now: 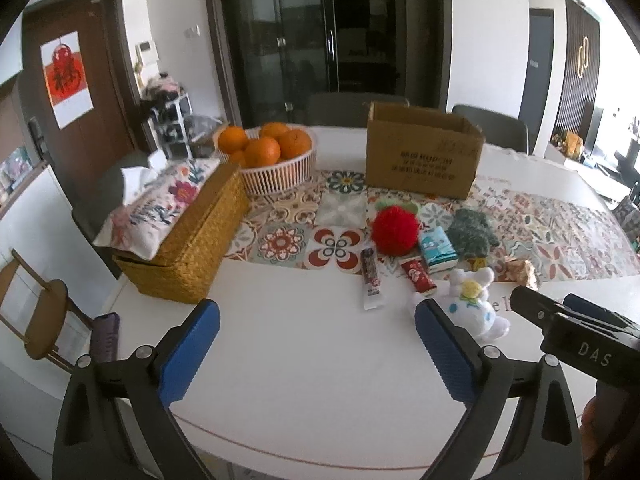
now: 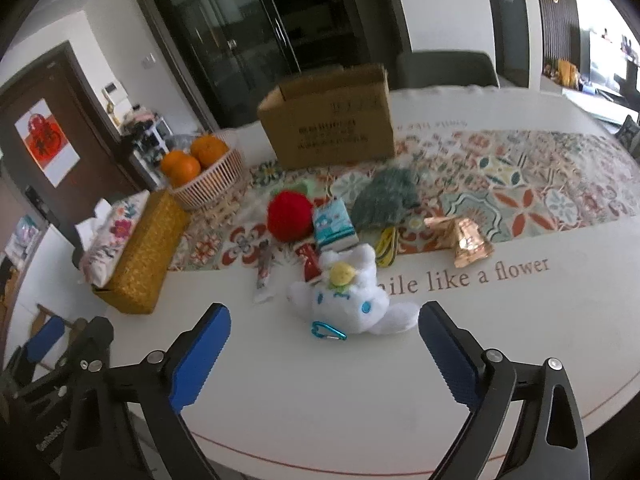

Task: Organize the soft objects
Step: 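Grasp the snack bar with the left tool while the right tool grasps the white plush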

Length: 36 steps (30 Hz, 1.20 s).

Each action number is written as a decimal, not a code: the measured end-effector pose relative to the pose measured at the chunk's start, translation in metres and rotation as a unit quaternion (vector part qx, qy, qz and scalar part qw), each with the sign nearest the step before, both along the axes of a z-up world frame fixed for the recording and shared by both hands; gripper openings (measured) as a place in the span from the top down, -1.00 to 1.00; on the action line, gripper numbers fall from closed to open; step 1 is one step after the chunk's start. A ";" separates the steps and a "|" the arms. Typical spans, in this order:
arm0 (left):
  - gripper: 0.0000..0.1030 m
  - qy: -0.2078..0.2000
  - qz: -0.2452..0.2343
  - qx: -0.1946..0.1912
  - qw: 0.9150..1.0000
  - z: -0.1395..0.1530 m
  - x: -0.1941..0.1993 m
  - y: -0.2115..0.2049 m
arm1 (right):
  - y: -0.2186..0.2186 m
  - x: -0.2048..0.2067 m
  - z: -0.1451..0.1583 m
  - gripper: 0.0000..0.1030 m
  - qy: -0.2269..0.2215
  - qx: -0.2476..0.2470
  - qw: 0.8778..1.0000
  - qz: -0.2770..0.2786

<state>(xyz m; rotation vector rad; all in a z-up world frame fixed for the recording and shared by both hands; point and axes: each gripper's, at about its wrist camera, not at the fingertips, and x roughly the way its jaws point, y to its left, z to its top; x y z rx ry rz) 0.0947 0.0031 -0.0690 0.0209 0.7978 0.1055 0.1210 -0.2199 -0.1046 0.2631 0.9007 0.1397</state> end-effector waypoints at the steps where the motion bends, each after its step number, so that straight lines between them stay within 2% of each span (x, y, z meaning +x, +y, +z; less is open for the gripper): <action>1: -0.90 0.008 -0.004 -0.005 1.000 -0.003 0.008 0.001 | 0.002 0.006 -0.004 -0.84 0.009 0.001 1.000 0.000; 8: -0.75 0.066 -0.053 -0.038 0.996 -0.035 0.072 0.009 | 0.011 0.054 -0.044 -0.65 0.104 0.020 0.994 -0.017; 15: -0.61 0.128 -0.083 -0.071 0.986 -0.070 0.124 0.005 | 0.014 0.085 -0.077 -0.53 0.155 0.024 0.987 -0.044; 19: -0.53 0.160 -0.091 -0.091 0.979 -0.090 0.147 -0.003 | 0.014 0.100 -0.088 -0.53 0.172 0.024 0.984 -0.045; 24: -0.36 0.199 -0.090 -0.089 0.972 -0.118 0.173 -0.017 | 0.010 0.115 -0.104 -0.52 0.194 0.016 0.980 -0.041; 26: -0.31 0.209 -0.088 -0.088 0.970 -0.127 0.180 -0.021 | 0.007 0.120 -0.109 -0.46 0.198 0.013 0.979 -0.039; 33: -0.10 0.234 -0.071 -0.079 0.967 -0.152 0.197 -0.026 | 0.003 0.133 -0.129 -0.44 0.218 0.021 0.975 -0.029; 36: -0.02 0.240 -0.063 -0.080 0.966 -0.158 0.200 -0.026 | 0.008 0.137 -0.132 -0.35 0.221 0.021 0.975 -0.020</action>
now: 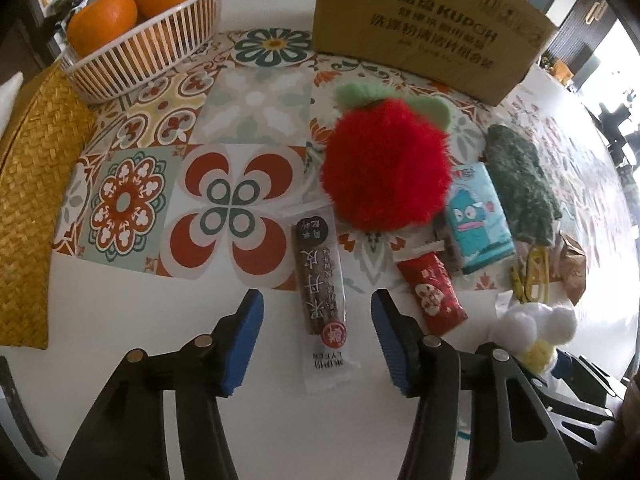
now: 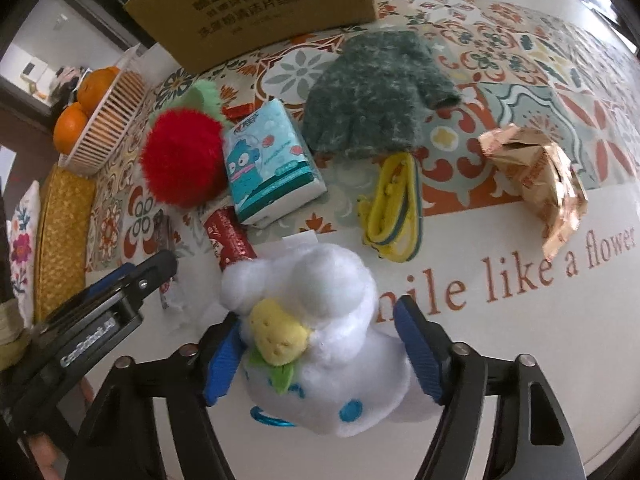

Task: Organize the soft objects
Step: 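Grasp the snack bar with the left tool while the right tool grasps the white plush, then carry the snack bar and white plush over the cardboard box with both tools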

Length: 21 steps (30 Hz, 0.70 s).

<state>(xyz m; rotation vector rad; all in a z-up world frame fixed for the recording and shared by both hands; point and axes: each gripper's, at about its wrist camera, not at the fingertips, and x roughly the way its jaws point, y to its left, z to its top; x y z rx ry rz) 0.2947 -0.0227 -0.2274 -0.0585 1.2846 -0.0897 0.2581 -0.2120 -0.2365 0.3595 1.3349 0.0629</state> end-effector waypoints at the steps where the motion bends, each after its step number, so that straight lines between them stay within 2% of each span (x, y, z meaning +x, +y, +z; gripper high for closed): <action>1: 0.06 0.003 0.002 0.001 1.000 -0.002 0.002 -0.001 | 0.001 0.003 -0.001 -0.33 0.003 0.002 1.000 0.000; 5: 0.33 0.009 0.001 0.010 1.000 -0.009 0.003 -0.004 | 0.002 0.006 -0.002 -0.23 0.004 0.005 1.000 0.002; 6: 0.34 0.005 0.001 0.012 1.000 -0.009 0.002 -0.005 | 0.002 0.007 -0.001 -0.22 0.002 0.006 1.000 0.005; 8: 0.52 -0.001 -0.004 0.015 1.000 -0.009 0.001 -0.008 | 0.003 0.008 -0.001 -0.20 -0.001 0.003 1.000 0.010; 15: 0.57 -0.004 -0.019 0.004 1.000 -0.006 -0.011 -0.012 | 0.000 0.005 0.004 -0.14 -0.022 -0.003 1.000 0.020; 21: 0.58 -0.036 -0.041 0.010 0.998 0.015 -0.031 -0.017 | -0.014 -0.005 0.018 -0.14 -0.050 0.004 0.998 0.023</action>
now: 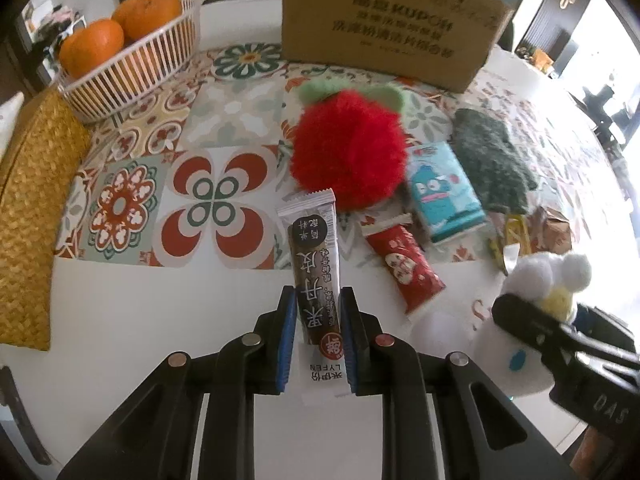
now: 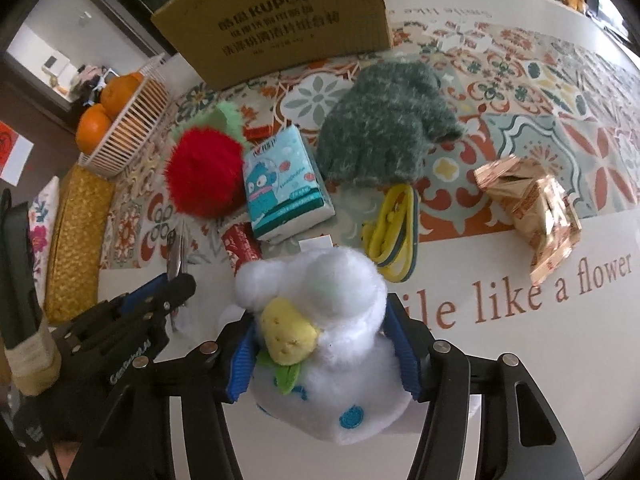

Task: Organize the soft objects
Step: 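Carry the snack bar and white plush over the cardboard box with both tools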

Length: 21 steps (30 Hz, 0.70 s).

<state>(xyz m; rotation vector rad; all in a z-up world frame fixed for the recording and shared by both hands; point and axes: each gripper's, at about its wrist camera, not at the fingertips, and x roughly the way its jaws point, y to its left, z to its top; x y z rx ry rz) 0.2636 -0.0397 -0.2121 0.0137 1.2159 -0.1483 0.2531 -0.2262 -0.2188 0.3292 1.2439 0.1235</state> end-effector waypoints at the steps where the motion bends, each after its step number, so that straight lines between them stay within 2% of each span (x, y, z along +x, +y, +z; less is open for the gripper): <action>1: 0.58 -0.006 -0.002 0.001 1.000 0.004 -0.003 -0.001 | -0.001 -0.002 0.003 -0.14 -0.005 -0.002 1.000 0.001; 11: 0.59 -0.089 -0.016 0.000 0.996 0.051 -0.023 -0.006 | -0.001 -0.021 0.047 -0.14 -0.067 -0.022 0.997 0.017; 21: 0.59 -0.168 -0.028 -0.036 0.985 0.113 -0.014 -0.008 | 0.004 -0.023 0.111 -0.14 -0.153 -0.011 0.988 0.015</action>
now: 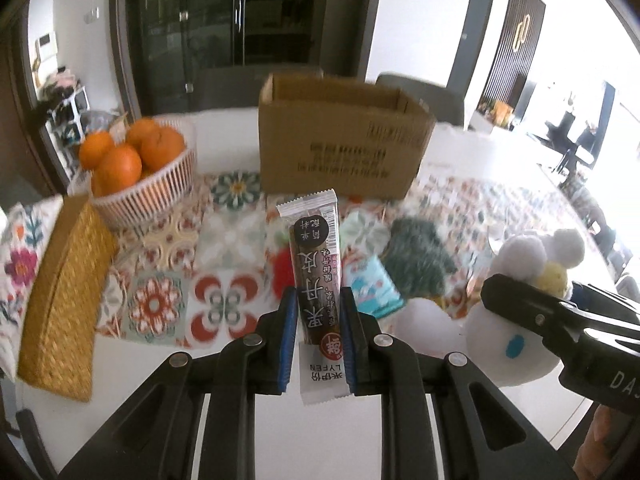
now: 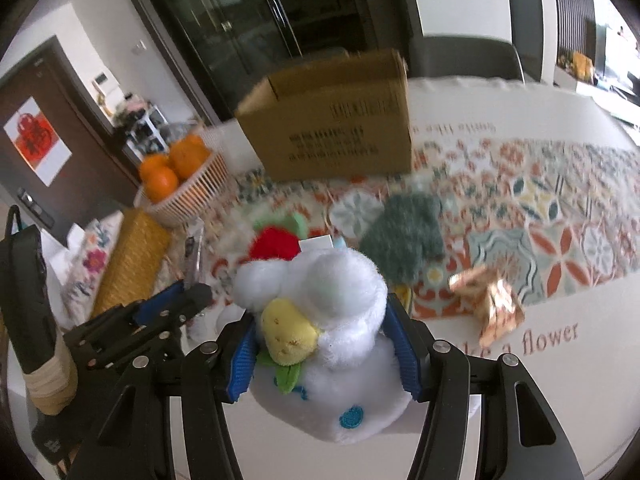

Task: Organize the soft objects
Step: 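Carry the snack bar and white plush over the cardboard box with both tools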

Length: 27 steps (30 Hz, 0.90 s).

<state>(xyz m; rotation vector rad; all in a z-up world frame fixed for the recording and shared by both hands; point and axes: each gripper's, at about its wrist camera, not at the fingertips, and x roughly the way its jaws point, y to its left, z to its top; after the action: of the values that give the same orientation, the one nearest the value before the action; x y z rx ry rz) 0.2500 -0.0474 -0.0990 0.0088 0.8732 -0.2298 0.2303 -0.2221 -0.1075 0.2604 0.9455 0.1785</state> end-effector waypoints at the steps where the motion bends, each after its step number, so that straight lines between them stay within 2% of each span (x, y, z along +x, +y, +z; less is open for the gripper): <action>1: 0.59 -0.006 -0.001 -0.002 1.000 0.004 0.002 0.000 | 0.000 0.001 0.007 -0.14 -0.010 0.000 1.000 0.001; 11: 0.60 -0.057 -0.009 -0.012 0.998 0.043 0.030 0.000 | 0.003 0.023 0.056 -0.14 -0.088 0.003 0.996 0.001; 27: 0.60 -0.102 -0.025 -0.012 0.994 0.090 0.100 -0.004 | -0.001 0.084 0.101 -0.14 -0.154 0.027 0.988 -0.004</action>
<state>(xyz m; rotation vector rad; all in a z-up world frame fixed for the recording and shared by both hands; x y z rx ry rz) 0.3501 -0.0514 -0.0093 0.0321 0.6667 -0.2806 0.3143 -0.2228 -0.0064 0.2780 0.6329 0.2310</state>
